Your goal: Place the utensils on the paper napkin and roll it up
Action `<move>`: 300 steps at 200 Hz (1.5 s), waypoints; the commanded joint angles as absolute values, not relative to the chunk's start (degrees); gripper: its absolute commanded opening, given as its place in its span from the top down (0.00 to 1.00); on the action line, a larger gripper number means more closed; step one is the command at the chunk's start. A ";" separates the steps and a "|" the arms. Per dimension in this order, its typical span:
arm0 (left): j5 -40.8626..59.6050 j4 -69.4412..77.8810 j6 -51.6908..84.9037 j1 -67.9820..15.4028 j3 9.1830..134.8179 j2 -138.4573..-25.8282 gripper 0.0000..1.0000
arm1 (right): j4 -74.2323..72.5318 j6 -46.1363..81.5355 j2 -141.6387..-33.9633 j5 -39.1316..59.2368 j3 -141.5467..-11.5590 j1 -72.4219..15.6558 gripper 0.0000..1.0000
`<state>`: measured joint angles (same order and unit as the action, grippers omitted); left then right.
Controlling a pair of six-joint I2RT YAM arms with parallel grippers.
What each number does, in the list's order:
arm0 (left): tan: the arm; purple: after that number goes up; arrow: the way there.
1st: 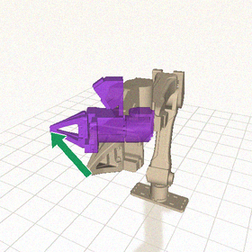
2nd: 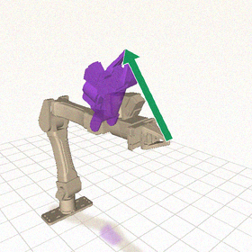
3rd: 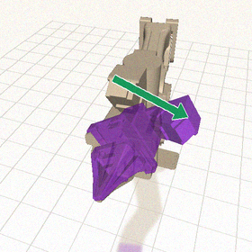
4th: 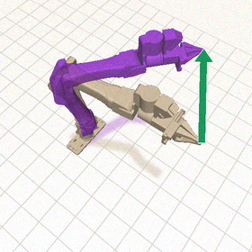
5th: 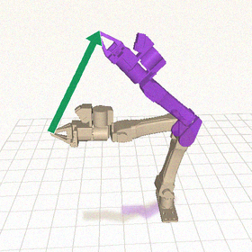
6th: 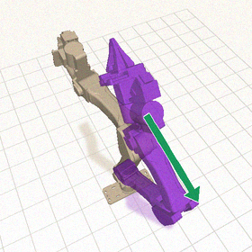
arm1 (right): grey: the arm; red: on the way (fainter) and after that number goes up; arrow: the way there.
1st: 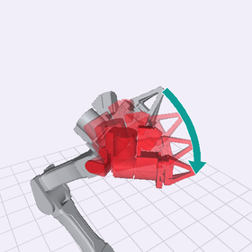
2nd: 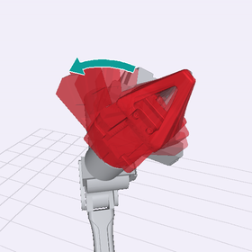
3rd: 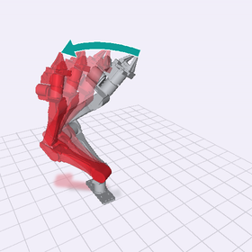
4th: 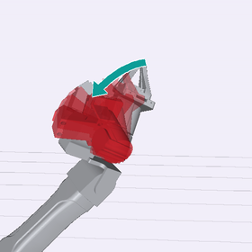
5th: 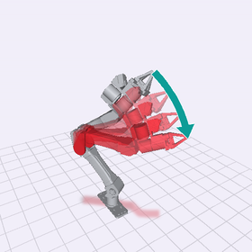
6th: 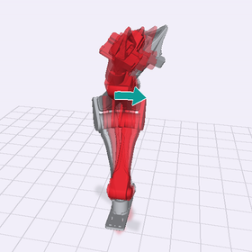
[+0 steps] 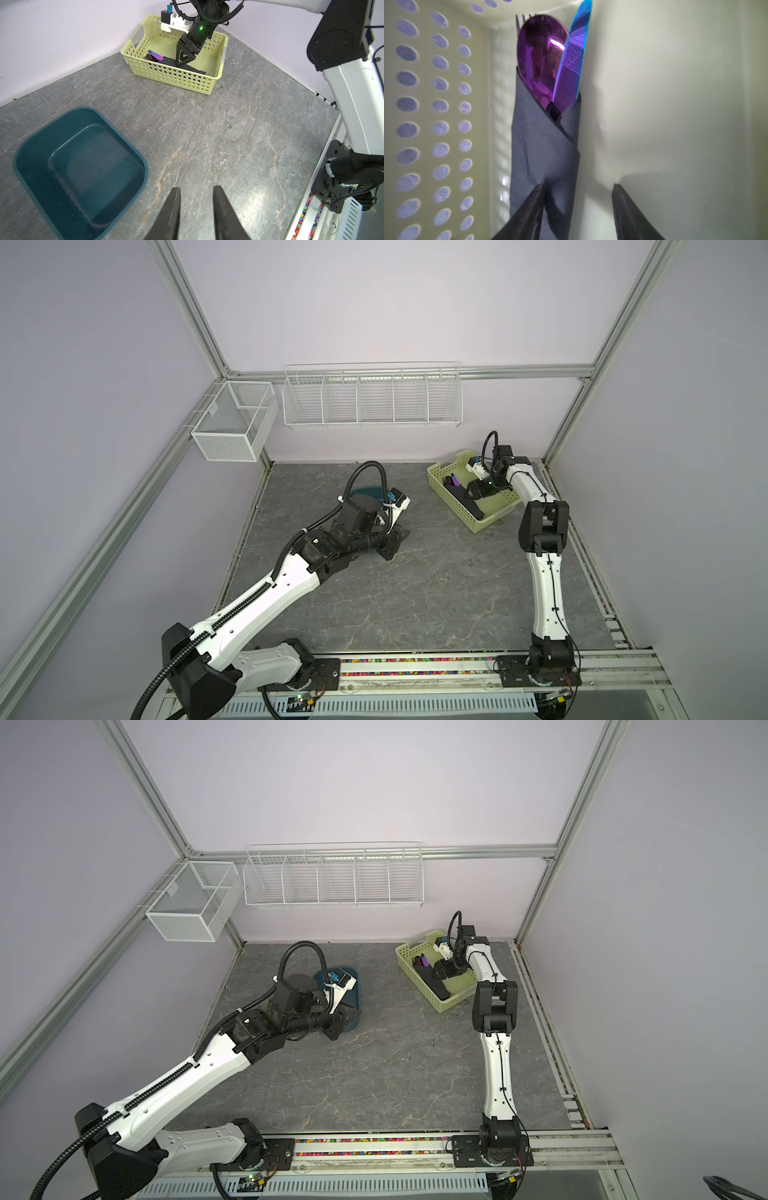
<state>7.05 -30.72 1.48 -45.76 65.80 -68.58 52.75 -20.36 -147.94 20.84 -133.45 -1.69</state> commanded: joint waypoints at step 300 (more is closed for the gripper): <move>-30.04 13.96 4.97 -16.47 23.51 -57.22 0.01 | -19.47 1.76 -82.03 -9.73 -33.34 -3.78 0.12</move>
<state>-31.38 1.76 8.19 -19.33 23.68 -51.75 -5.67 -0.34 -80.68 -5.23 -36.01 -3.49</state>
